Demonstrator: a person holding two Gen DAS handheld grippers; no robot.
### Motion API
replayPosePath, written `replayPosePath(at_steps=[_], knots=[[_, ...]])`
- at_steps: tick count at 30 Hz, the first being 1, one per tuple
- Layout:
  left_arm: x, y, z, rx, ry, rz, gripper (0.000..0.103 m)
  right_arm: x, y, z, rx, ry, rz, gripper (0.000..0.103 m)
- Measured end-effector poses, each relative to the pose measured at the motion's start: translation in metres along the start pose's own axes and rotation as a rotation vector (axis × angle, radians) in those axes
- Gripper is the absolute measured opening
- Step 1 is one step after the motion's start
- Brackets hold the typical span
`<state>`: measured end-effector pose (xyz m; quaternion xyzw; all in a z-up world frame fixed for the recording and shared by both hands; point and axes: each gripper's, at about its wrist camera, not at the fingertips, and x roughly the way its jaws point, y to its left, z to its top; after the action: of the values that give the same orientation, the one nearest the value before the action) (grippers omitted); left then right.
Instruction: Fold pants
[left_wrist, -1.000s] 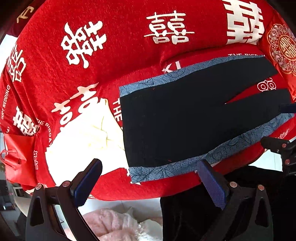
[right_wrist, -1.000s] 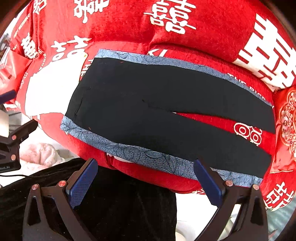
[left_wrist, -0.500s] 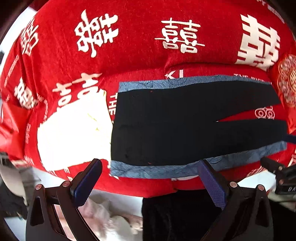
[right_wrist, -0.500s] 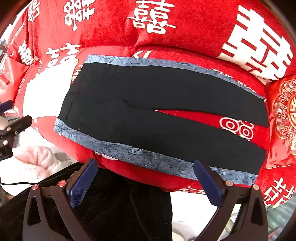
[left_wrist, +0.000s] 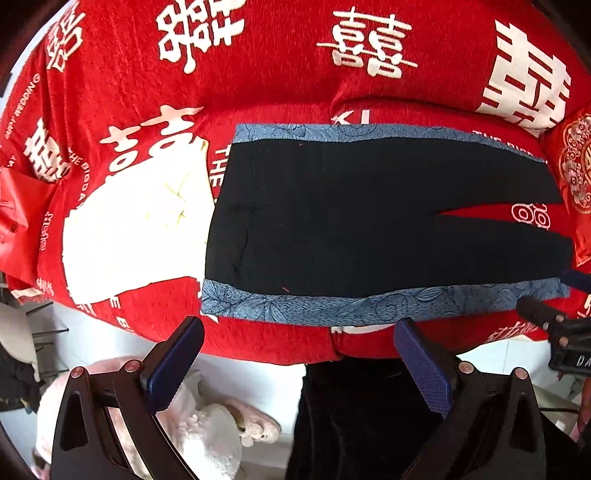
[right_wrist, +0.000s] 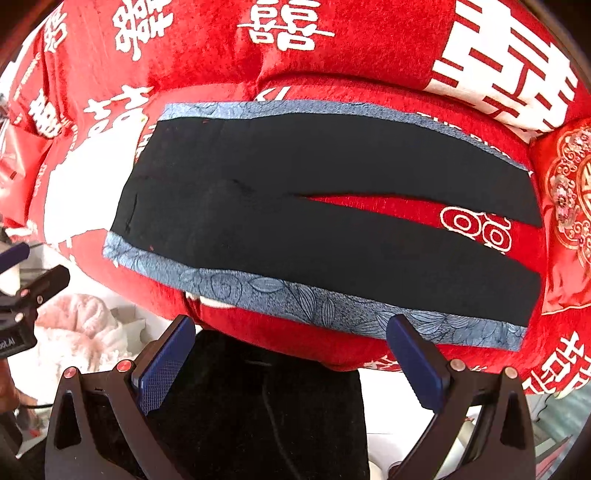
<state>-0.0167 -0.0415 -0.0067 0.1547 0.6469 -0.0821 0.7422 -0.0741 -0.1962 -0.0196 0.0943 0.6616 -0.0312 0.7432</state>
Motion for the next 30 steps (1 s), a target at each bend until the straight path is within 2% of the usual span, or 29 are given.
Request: replayPosePath(at_steps=[5,8,18,30], knots=[[0.027,0.021,0.001,0.042,0.028,-0.004,0.103,0.018,0.011,0.002,0.086,0.007,-0.020,0.103],[0.046,0.029,-0.001,0.056,0.042,-0.016,0.103,0.035,0.021,0.001,0.095,0.027,-0.048,0.103],[0.105,0.030,0.000,0.081,0.060,-0.038,0.103,0.087,0.035,-0.009,0.136,0.056,-0.075,0.103],[0.156,0.036,0.003,0.012,0.029,-0.055,0.103,0.134,0.030,-0.013,0.140,0.031,-0.104,0.103]])
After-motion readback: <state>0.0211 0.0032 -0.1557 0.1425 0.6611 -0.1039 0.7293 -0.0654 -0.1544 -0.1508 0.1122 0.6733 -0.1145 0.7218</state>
